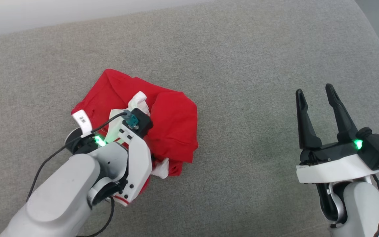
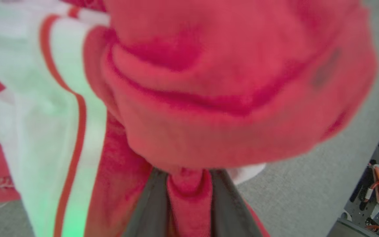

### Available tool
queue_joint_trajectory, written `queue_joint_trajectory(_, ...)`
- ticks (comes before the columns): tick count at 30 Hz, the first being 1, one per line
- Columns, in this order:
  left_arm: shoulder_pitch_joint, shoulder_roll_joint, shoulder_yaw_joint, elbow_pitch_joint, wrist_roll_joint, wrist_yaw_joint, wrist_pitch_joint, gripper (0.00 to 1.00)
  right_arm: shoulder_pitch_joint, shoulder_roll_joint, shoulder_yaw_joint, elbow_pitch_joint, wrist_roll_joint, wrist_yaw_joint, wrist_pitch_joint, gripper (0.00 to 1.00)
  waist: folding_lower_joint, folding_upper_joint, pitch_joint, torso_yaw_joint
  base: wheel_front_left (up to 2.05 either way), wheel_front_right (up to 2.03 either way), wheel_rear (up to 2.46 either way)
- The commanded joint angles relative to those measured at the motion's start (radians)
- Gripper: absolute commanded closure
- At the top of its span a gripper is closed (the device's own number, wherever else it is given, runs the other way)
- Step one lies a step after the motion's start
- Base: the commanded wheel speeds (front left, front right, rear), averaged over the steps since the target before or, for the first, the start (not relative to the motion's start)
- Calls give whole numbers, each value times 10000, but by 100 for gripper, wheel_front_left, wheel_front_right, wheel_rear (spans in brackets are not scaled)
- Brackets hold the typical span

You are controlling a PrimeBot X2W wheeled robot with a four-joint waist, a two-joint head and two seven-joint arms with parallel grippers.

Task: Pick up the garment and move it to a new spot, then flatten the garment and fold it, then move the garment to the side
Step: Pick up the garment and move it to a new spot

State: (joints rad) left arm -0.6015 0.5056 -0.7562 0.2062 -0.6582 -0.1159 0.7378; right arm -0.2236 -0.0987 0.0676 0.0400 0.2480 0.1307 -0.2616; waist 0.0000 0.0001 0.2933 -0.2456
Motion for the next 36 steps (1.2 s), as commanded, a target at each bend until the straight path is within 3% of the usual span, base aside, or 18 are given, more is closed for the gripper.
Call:
queue_joint_trajectory(1,80,-102,-267,337,128,-74,-1,53,-108,41,23,34,9,2,-51,0,0,-1,20,17,0,0,0)
queue_joint_trajectory(2,58,-170,-356,549,65,-65,-42,39,-124,52,35,48,-1,2,-51,0,0,-1,28,34,0,0,0)
queue_joint_trajectory(3,8,-215,-455,756,32,-88,-102,3,-146,58,52,63,-6,2,-51,0,0,-1,33,55,0,0,0)
queue_joint_trajectory(4,-34,-252,-553,942,8,-104,-145,0,-174,58,55,81,0,2,-51,0,0,-1,30,80,0,0,0)
queue_joint_trajectory(14,-676,-217,-305,864,-721,-117,-1554,0,-101,-174,-55,60,-99,2,-52,0,0,-1,-386,622,0,0,0)
queue_joint_trajectory(23,-17,335,464,131,-1017,138,-3017,0,333,-443,-204,118,-178,2,-52,0,0,-1,-1023,1249,0,0,0)
queue_joint_trajectory(31,696,681,1172,-354,-1097,399,-4630,0,638,-659,-243,198,-195,2,-52,0,0,-1,-1537,1680,0,0,0)
queue_joint_trajectory(36,1313,854,1751,-635,-1055,504,-6209,0,860,-761,-307,235,-199,2,-52,0,0,-1,-1845,1917,0,0,0)
